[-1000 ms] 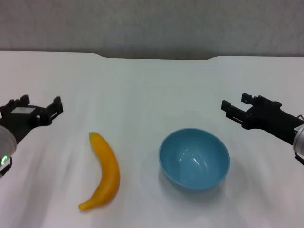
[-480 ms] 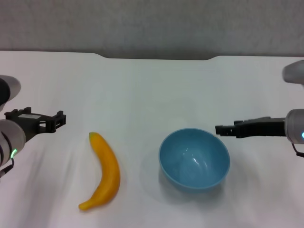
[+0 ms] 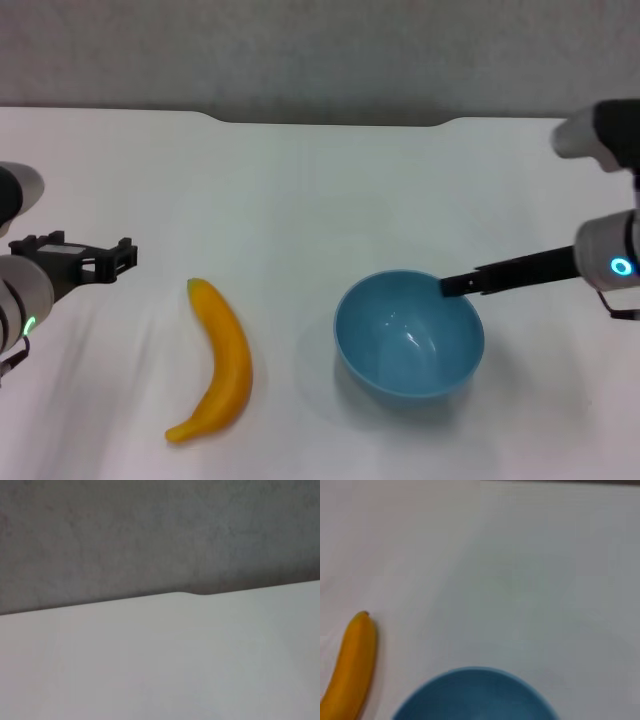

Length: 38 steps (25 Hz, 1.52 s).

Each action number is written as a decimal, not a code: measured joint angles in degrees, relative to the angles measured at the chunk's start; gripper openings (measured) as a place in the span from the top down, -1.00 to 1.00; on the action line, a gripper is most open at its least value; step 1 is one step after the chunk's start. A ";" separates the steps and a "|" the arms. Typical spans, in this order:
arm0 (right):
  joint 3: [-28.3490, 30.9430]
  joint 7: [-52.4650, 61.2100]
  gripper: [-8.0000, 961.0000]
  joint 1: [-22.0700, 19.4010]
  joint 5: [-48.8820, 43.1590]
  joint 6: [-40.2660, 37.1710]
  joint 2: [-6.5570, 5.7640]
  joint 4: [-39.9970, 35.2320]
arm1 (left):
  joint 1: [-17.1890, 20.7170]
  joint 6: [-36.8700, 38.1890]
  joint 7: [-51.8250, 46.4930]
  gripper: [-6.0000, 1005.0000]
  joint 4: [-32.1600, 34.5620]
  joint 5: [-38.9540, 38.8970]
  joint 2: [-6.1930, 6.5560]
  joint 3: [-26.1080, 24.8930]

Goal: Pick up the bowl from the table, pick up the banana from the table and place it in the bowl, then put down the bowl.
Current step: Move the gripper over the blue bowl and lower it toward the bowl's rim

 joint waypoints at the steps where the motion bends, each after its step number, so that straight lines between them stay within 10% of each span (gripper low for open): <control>1: 0.06 0.59 -0.31 1.05 -0.77 0.94 0.00 -0.69 | -0.08 0.09 -0.02 -0.64 0.33 0.05 -0.03 -0.02; 38: -8.43 3.65 -0.23 12.23 -6.34 -3.49 0.79 -17.67 | -2.55 -0.96 -0.24 -0.64 2.89 -0.32 -0.06 0.60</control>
